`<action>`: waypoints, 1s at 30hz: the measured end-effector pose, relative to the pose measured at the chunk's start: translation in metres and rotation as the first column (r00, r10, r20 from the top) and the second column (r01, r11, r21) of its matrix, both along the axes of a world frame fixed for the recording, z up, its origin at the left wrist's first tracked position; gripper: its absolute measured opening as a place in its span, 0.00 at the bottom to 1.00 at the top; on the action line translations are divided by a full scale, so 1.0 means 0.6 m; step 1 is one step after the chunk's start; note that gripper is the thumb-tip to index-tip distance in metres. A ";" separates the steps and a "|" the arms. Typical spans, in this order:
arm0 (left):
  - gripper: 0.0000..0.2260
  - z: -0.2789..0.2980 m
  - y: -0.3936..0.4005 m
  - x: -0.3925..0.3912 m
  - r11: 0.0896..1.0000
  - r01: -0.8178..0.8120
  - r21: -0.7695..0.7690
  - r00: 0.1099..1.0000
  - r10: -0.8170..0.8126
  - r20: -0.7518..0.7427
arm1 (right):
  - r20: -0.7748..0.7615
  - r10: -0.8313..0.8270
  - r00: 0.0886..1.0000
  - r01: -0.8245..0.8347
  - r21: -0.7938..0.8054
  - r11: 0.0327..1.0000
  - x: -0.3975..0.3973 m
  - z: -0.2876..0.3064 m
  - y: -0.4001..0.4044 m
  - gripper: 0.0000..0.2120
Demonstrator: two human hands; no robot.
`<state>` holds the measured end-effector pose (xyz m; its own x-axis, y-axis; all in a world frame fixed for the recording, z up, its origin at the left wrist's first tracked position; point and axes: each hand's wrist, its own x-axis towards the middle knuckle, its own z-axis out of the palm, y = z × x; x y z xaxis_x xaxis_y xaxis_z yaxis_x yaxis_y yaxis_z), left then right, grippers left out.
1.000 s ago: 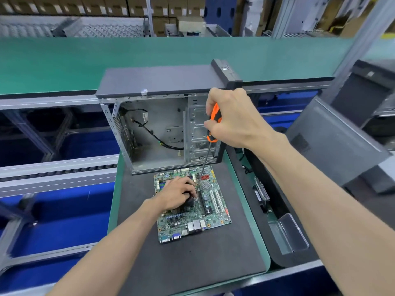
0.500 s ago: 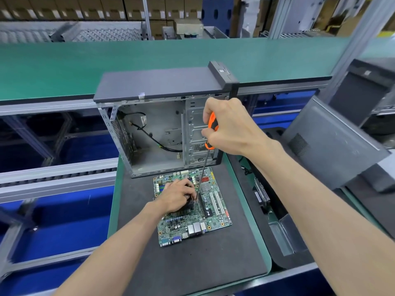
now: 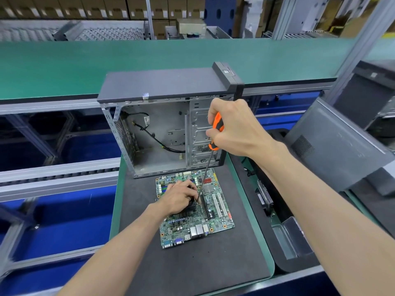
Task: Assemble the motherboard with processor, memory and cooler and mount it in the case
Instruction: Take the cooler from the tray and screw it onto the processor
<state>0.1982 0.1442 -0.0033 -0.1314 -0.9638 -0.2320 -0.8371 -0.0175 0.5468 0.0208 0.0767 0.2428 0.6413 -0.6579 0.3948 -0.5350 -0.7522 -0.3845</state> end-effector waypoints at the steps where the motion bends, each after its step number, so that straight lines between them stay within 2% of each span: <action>1: 0.23 0.000 0.000 0.000 1.000 -0.001 -0.001 1.000 0.001 0.002 | -0.009 0.003 1.000 -0.003 0.004 1.000 0.001 0.002 0.000 0.08; 7: 0.23 0.008 0.004 -0.003 1.000 0.001 0.006 1.000 -0.001 -0.007 | -0.188 0.142 0.972 -0.140 0.026 0.990 0.019 0.031 0.009 0.05; 9: 0.20 0.013 0.005 -0.005 1.000 -0.006 0.018 0.999 0.007 -0.031 | -0.221 0.145 0.964 -0.139 0.043 0.989 0.027 0.037 0.011 0.03; 13: 0.16 0.040 0.007 -0.009 0.992 -0.041 0.119 0.987 0.058 -0.149 | -0.189 0.057 0.980 -0.059 -0.004 0.998 0.037 0.026 0.010 0.05; 16: 0.20 0.061 0.011 -0.017 0.985 -0.040 0.166 0.990 0.061 -0.123 | -0.196 -0.050 0.979 0.046 -0.026 0.999 0.037 0.014 0.007 0.11; 17: 0.22 0.069 0.012 -0.021 0.984 -0.068 0.162 0.983 0.094 -0.156 | -0.186 -0.057 0.981 0.053 -0.025 0.998 0.036 0.013 0.007 0.12; 19: 0.25 0.093 0.010 -0.032 0.987 -0.128 0.098 0.932 0.154 -0.327 | -0.167 -0.034 0.985 0.032 -0.015 0.999 0.037 0.014 0.012 0.11; 22: 0.23 0.135 -0.001 -0.048 0.986 -0.134 -0.097 0.869 0.070 -0.490 | -0.163 0.026 0.986 -0.026 0.004 1.000 0.035 0.022 0.024 0.07; 24: 0.15 0.156 -0.009 -0.062 0.975 -0.133 -0.177 0.857 0.023 -0.515 | -0.203 0.053 0.978 -0.046 0.035 0.998 0.029 0.029 0.025 0.03; 26: 0.05 0.174 -0.008 -0.081 0.961 -0.200 -0.191 0.777 0.037 -0.628 | -0.263 0.052 0.963 -0.033 0.074 0.997 0.022 0.039 0.022 0.04; 27: 0.06 0.179 -0.006 -0.090 0.948 -0.253 -0.190 0.725 0.056 -0.687 | -0.285 0.044 0.958 -0.022 0.078 0.997 0.018 0.043 0.019 0.04; 29: 0.21 0.182 -0.006 -0.104 0.923 -0.344 -0.172 0.644 0.099 -0.758 | -0.323 0.011 0.946 -0.004 0.024 1.000 0.014 0.046 0.019 0.02; 30: 0.25 0.183 -0.008 -0.111 0.914 -0.376 -0.155 0.623 0.126 -0.772 | -0.338 -0.010 0.941 -0.001 -0.033 0.999 0.015 0.044 0.020 0.02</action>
